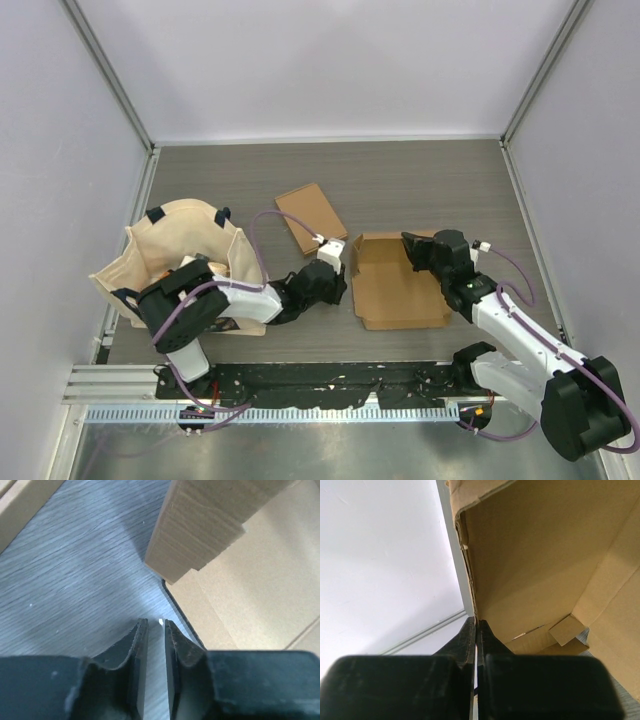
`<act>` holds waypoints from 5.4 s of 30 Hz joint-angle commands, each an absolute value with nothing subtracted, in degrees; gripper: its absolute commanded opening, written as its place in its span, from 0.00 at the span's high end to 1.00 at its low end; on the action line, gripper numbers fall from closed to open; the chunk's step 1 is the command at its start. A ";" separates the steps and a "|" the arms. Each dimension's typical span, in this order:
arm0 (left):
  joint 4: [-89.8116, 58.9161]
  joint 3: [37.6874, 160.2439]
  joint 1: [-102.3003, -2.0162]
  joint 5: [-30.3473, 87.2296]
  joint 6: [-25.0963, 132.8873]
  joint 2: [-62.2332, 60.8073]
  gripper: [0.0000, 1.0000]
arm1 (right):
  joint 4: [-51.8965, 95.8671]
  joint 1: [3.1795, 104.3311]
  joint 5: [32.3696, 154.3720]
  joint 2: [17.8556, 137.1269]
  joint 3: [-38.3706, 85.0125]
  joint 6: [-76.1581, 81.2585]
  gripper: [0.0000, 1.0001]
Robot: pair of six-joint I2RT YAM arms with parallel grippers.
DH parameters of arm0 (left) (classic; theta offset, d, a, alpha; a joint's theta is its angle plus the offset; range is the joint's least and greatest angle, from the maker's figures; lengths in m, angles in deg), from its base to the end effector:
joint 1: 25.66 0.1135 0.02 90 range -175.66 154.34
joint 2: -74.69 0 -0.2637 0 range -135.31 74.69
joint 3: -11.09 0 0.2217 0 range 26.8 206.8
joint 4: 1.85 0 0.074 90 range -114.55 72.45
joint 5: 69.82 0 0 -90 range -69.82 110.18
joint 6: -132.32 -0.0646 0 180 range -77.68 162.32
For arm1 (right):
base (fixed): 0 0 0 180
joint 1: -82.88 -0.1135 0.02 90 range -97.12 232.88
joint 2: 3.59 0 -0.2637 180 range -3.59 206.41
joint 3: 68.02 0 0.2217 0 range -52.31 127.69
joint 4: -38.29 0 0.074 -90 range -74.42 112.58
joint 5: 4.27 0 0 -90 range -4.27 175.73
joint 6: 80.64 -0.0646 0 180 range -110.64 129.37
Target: Fold the paper box
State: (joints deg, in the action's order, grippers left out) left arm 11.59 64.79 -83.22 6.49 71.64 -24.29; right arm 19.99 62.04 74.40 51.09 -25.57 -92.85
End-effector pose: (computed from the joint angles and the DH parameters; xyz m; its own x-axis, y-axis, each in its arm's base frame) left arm 0.1917 -0.2731 0.1443 -0.5955 0.0499 -0.8018 0.4823 0.8204 -0.3071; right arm 0.1938 0.0602 0.2119 -0.0860 0.9927 0.0846 0.5043 -0.0299 0.8630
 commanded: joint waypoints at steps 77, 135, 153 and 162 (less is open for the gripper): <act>24.73 75.22 -82.43 -3.27 58.49 -27.61 0.58 | 36.03 56.08 70.09 51.78 -38.96 -85.46 0.99; 16.90 80.05 -85.51 -20.95 55.85 -30.51 0.78 | 34.36 47.64 64.37 49.41 -37.64 -94.00 0.99; 9.96 73.82 -85.25 -27.19 58.22 -21.73 1.00 | -19.34 48.25 68.42 41.76 -8.72 -30.09 0.19; 2.14 76.01 -85.25 -28.60 64.02 -22.25 1.00 | -5.27 49.04 54.45 34.46 -18.74 -45.12 0.99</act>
State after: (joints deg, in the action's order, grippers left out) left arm 6.00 74.13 -85.54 -25.77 60.53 -23.06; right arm -7.66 48.45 63.21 35.11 -17.57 -41.20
